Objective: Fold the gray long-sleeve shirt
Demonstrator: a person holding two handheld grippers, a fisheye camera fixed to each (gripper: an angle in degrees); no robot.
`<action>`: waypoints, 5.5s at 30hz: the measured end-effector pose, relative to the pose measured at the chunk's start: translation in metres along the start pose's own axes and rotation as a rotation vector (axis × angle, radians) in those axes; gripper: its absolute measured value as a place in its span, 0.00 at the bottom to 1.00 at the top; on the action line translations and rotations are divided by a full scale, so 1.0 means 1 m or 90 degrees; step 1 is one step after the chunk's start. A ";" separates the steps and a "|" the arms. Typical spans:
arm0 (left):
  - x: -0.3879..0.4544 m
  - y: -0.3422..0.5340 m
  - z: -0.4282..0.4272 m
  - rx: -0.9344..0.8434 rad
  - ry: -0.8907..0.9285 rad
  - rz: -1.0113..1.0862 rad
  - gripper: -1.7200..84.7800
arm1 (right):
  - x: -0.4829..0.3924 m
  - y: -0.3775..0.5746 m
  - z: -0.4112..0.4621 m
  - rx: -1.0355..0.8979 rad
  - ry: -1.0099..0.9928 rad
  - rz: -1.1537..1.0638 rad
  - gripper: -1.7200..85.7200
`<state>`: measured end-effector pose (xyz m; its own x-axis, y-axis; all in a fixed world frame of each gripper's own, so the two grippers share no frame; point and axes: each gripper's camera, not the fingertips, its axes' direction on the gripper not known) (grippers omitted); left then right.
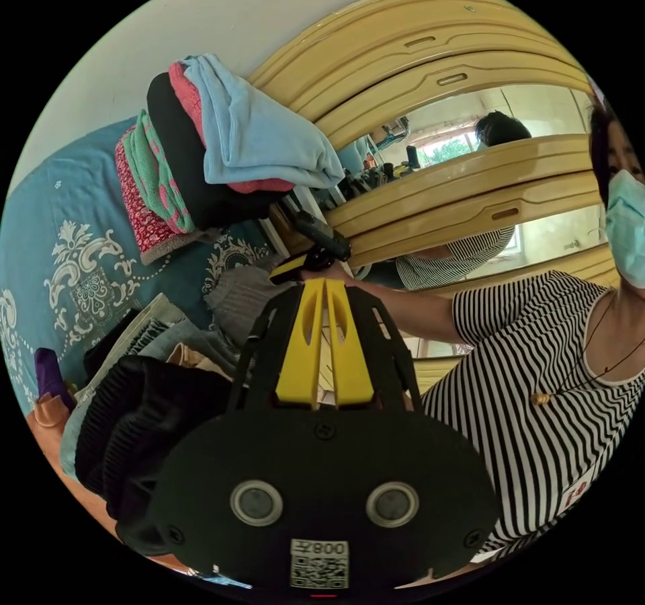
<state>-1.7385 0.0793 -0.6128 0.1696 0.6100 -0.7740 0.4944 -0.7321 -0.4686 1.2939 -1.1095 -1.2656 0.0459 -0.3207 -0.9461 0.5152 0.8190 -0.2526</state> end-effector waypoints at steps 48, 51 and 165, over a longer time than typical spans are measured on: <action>-0.012 0.168 0.200 -0.214 0.036 -0.163 0.06 | -0.062 0.515 -0.019 0.296 -0.298 0.044 0.04; 0.020 0.212 0.182 -0.148 0.080 -0.121 0.05 | -0.083 0.561 -0.028 0.315 -0.292 0.022 0.04; 0.681 1.411 -1.067 0.644 0.001 0.343 0.05 | -1.147 0.562 -1.077 0.161 -0.545 -0.737 0.19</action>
<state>-0.0160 -0.2155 -1.3468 0.1528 0.1436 -0.9778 -0.5542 -0.8067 -0.2051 0.6094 0.2309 -0.5412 -0.0529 -0.9810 0.1867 0.7466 -0.1630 -0.6450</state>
